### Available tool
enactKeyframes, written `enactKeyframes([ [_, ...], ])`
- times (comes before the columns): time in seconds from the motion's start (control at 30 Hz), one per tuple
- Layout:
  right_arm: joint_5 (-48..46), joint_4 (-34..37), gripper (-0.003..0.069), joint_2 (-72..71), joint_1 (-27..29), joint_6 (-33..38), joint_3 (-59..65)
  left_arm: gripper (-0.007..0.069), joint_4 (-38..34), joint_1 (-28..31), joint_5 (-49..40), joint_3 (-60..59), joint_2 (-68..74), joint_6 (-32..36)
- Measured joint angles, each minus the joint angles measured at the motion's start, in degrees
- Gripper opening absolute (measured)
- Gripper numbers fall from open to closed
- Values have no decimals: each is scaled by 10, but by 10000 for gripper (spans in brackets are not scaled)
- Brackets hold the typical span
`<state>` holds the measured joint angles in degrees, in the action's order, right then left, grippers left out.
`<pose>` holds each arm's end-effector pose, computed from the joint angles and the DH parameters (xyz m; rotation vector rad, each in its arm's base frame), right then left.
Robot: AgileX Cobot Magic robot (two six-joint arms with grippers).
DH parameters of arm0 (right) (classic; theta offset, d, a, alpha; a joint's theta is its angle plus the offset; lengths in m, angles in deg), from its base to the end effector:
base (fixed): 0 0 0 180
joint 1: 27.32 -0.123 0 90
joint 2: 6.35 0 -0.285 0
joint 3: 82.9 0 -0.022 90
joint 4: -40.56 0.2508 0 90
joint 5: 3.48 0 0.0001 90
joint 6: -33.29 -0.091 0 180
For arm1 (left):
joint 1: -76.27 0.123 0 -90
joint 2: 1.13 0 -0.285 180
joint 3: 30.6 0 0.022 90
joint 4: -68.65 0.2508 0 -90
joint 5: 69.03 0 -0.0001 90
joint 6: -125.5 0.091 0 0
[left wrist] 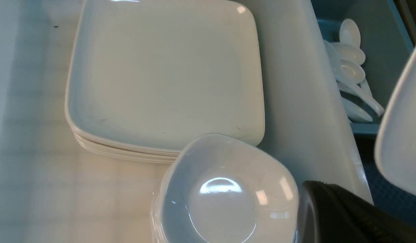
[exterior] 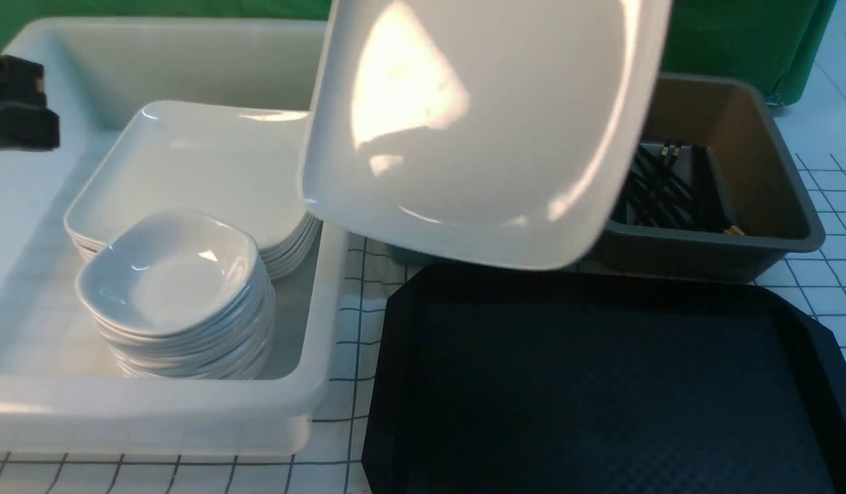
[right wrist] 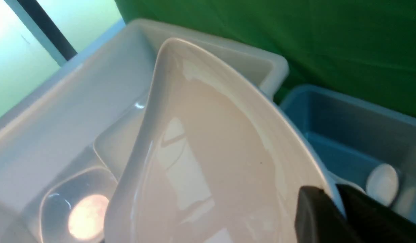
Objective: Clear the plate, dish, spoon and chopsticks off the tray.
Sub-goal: Use the right arm to put the plate into the large storage box on the left
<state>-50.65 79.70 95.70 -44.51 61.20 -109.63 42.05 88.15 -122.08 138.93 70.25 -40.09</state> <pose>0.3405 0.1495 0.4521 -0.5889 1.9360 0.6854 0.2195 0.0129 0.3937 -0.0939 2.2615 -0.3320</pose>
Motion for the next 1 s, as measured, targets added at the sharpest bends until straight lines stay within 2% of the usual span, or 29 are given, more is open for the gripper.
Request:
enactKeyframes([
  [0.2,53,47,45,119,-45,-3,-114,-2,-28,23,-11,3,0,6],
  [0.3,96,78,45,194,-71,-6,-183,-2,-33,23,-14,3,0,6],
  [0.43,170,85,45,269,-108,-6,-235,-2,-33,23,-16,3,0,6],
  [0.73,291,89,45,346,-166,41,-246,-1,-22,23,-16,3,0,13],
  [1.0,321,92,45,375,-179,54,-247,-1,-22,23,-22,3,0,31],
])
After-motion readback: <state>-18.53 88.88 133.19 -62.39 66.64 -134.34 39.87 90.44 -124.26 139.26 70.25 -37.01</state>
